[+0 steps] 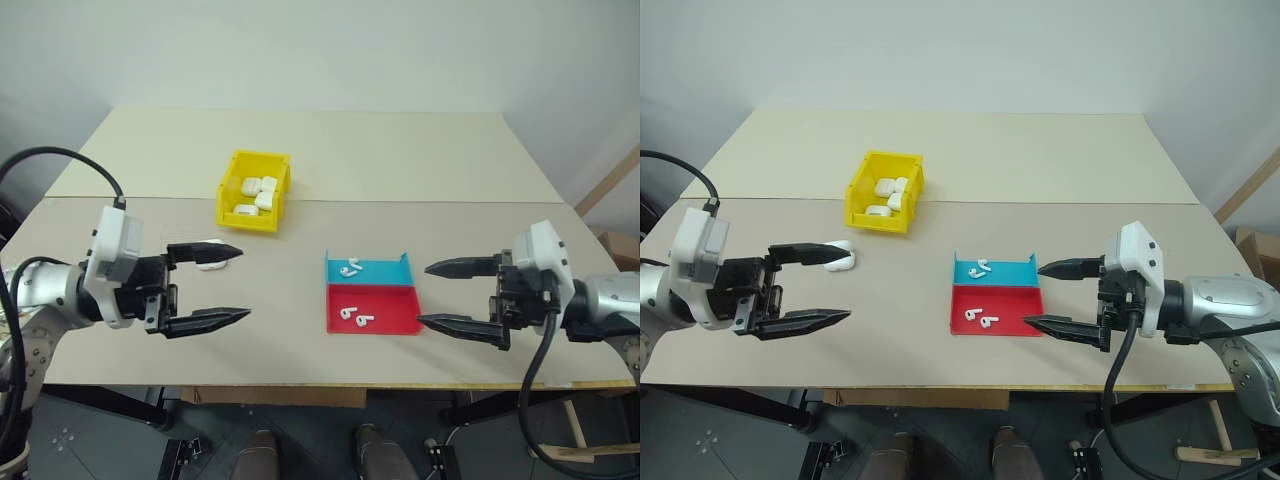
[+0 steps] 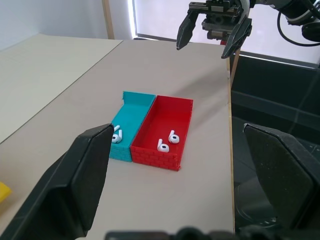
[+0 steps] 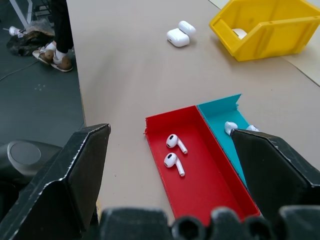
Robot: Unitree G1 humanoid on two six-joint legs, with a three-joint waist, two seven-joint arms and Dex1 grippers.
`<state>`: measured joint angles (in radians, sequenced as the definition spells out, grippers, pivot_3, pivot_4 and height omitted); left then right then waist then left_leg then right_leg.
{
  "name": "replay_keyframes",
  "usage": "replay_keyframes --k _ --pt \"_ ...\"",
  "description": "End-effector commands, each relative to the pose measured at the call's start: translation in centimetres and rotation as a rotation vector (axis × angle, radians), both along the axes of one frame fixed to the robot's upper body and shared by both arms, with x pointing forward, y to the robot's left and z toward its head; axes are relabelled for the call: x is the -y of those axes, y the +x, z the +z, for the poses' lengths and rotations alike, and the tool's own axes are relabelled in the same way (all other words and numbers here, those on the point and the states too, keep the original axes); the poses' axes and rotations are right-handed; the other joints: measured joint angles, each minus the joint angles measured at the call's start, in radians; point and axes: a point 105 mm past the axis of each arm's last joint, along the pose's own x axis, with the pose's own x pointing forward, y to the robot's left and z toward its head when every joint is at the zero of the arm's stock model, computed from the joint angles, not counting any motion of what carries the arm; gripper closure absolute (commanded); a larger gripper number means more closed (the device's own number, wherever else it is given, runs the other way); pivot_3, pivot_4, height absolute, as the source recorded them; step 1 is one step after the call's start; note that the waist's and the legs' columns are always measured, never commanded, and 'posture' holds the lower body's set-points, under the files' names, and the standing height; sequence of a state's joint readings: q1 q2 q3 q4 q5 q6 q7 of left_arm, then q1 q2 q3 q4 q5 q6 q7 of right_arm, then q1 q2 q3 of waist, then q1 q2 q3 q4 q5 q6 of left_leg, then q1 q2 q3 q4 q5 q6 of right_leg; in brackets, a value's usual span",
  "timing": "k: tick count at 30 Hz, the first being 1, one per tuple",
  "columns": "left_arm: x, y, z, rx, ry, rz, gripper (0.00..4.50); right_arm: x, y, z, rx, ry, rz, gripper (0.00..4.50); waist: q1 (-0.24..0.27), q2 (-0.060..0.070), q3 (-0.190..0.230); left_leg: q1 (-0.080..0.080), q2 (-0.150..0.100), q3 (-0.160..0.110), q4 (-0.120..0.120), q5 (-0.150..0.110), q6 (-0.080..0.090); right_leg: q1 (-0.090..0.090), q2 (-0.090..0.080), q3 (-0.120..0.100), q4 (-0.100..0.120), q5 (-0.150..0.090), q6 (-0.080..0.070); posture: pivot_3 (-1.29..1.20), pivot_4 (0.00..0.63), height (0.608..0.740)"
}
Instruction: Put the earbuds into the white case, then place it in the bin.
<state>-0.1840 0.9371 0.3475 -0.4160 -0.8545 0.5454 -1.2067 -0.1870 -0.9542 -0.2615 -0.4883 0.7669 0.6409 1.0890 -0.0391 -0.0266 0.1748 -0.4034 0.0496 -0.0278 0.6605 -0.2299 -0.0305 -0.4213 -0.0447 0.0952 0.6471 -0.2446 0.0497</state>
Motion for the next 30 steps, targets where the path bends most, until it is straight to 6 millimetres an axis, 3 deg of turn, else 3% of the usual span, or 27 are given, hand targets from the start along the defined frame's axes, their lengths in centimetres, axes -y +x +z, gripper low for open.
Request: replay_keyframes --k 1,8,13,19,21,26,30 --pt "0.2 0.0 0.9 0.031 -0.007 0.013 0.00 -0.2 0.0 1.0 0.060 0.007 0.014 0.03 0.000 0.000 0.000 0.000 0.000 0.000 0.000 0.000 0.000 0.000 0.000 0.000 0.000 0.000 0.000 0.00 0.150 0.740" --pt "-0.8 1.6 0.9 0.030 0.051 0.151 0.00 -0.1 1.0 1.4 0.068 0.007 -0.009 0.03 -0.001 0.000 0.000 0.000 0.000 0.000 0.000 0.000 0.000 0.000 0.000 0.000 0.000 0.000 0.000 0.00 0.150 0.740" --pt "-1.8 4.1 0.3 0.024 0.146 0.394 0.00 -0.2 1.2 1.7 0.052 -0.005 -0.035 0.03 0.000 0.000 0.000 0.000 0.000 0.000 0.000 0.000 0.000 0.000 0.000 0.000 0.000 0.000 0.000 0.00 0.150 0.740" --pt "-1.6 6.0 -0.9 -0.219 0.333 0.544 0.00 -0.9 1.8 1.6 0.055 0.020 -0.094 0.03 0.003 -0.001 0.000 0.000 0.000 -0.001 0.000 0.000 0.000 0.000 0.000 0.000 0.000 0.000 0.000 0.00 0.150 0.740" --pt "-2.4 7.6 -1.3 -0.340 0.393 0.692 0.00 -1.2 1.8 1.4 0.063 0.022 -0.095 0.03 0.006 -0.001 0.000 -0.001 0.000 -0.002 0.000 0.000 0.000 0.000 0.000 -0.001 0.000 0.000 0.001 0.00 0.150 0.740" --pt "-3.5 11.4 -0.2 -0.512 0.370 0.966 0.00 -1.8 1.9 1.3 0.065 0.031 -0.097 0.03 0.003 -0.001 0.000 -0.001 -0.001 -0.002 0.000 0.000 0.000 0.000 0.000 -0.001 0.001 -0.001 0.003 0.00 0.150 0.740" --pt "-4.5 13.5 -1.1 -0.598 0.365 1.125 0.00 -1.9 1.7 1.2 0.061 0.025 -0.095 0.03 -0.005 -0.001 0.000 -0.001 -0.002 -0.003 0.000 0.000 0.000 -0.001 0.000 0.000 0.001 0.000 0.000 0.00 0.150 0.740"
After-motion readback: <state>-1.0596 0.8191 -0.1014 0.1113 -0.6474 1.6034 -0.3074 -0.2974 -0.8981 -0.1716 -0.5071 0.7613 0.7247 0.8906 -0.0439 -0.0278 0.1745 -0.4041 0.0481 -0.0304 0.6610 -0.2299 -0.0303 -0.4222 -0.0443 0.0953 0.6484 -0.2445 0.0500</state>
